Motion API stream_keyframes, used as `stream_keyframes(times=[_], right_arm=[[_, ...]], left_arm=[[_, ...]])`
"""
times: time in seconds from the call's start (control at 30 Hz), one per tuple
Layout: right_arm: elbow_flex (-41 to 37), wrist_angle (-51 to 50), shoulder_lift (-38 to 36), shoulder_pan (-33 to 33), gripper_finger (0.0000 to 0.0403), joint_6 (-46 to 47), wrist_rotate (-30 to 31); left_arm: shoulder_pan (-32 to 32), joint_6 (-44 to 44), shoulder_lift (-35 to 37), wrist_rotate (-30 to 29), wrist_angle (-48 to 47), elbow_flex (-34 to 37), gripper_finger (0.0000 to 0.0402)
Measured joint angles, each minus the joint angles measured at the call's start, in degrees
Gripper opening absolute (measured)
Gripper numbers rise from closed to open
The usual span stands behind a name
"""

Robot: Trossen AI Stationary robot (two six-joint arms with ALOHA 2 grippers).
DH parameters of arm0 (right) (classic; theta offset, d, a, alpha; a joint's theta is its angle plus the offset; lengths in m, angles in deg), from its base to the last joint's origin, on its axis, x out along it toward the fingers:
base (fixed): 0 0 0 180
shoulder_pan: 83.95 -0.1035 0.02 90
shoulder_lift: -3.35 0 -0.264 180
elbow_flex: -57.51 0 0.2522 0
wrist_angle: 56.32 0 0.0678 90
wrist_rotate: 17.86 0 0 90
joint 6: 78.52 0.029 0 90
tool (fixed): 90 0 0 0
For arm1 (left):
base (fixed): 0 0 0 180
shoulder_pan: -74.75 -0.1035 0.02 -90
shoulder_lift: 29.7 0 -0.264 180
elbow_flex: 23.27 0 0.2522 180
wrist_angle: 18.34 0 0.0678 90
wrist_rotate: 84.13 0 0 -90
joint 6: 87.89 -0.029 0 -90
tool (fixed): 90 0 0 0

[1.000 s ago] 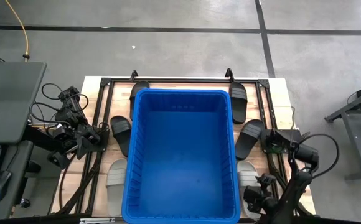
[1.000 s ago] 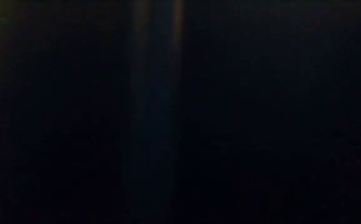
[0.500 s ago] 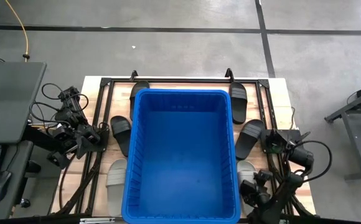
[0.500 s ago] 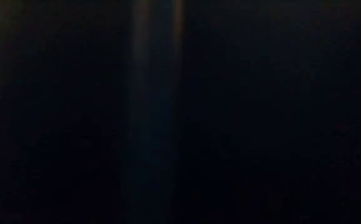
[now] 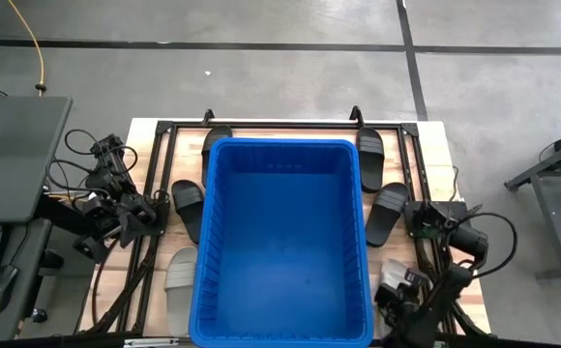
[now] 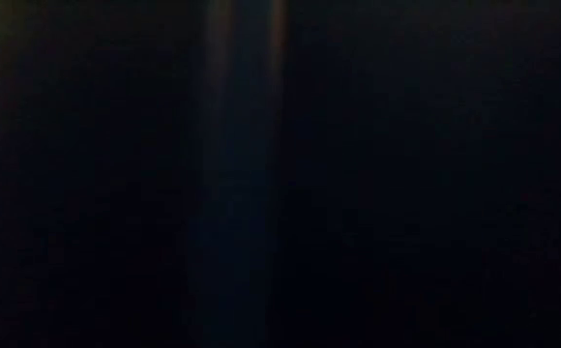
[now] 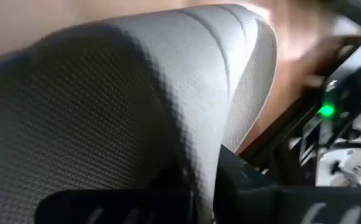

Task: Pick and place slides into bin
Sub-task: Put the gray slider into the blue bin

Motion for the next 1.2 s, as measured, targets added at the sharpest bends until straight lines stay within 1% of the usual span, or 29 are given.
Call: stream_keyframes(times=[0.23, 0.3, 0.37, 0.5, 0.6, 0.7, 0.8, 0.93, 1.03, 1.1, 1.2], right_arm=[[8.54, -3.22, -1.66, -2.03, 0.0001, 0.35, 0.43], [11.23, -4.06, -2.01, -2.17, 0.0001, -0.06, -0.67], [14.09, -5.55, -2.46, -2.33, 0.0001, -0.03, -2.28], [21.95, -7.24, -2.76, -2.45, 0.0, 0.55, -3.75], [27.28, -7.23, -2.78, -2.58, 0.0, 1.44, -4.64], [32.02, -7.31, -2.82, -2.94, 0.0, 3.36, -5.9], [36.61, -7.42, -2.82, -3.82, 0.0, 6.54, -5.81], [42.7, -7.34, -2.83, -4.87, 0.0, 10.6, -5.96], [46.81, -7.43, -2.84, -5.67, 0.0, 14.64, -3.69], [49.35, -7.41, -2.84, -5.86, 0.0, 16.8, 0.07], [52.98, -7.31, -2.84, -5.07, 0.0, 18.41, 7.77]], left_arm=[[0.0, 0.03, 0.0, 0.0, -1.34, 0.0, 0.0298], [0.0, 0.63, 0.0, 0.0, -0.81, 0.0, 0.0298], [0.0, 2.46, 0.0, 0.01, 0.5, 0.0, 0.0298], [0.0, 5.49, 0.07, 0.02, 5.99, -0.02, 0.0298], [0.0, 6.21, 0.04, 0.03, 6.95, 0.0, 0.0298], [0.0, 7.74, 0.0, 0.04, 7.89, 0.0, 0.0298], [0.0, 8.0, 0.01, 0.09, 11.24, 0.0, 0.0298], [0.0, 7.61, 0.0, 2.62, 11.4, 0.0, 0.0298], [0.0, 7.08, 0.0, 2.61, 11.65, 0.0, 0.0298], [0.0, 5.09, -0.02, 2.65, 13.17, 0.0, 0.0298], [0.0, 0.88, -0.12, 2.64, 17.15, 0.0, 0.0298]])
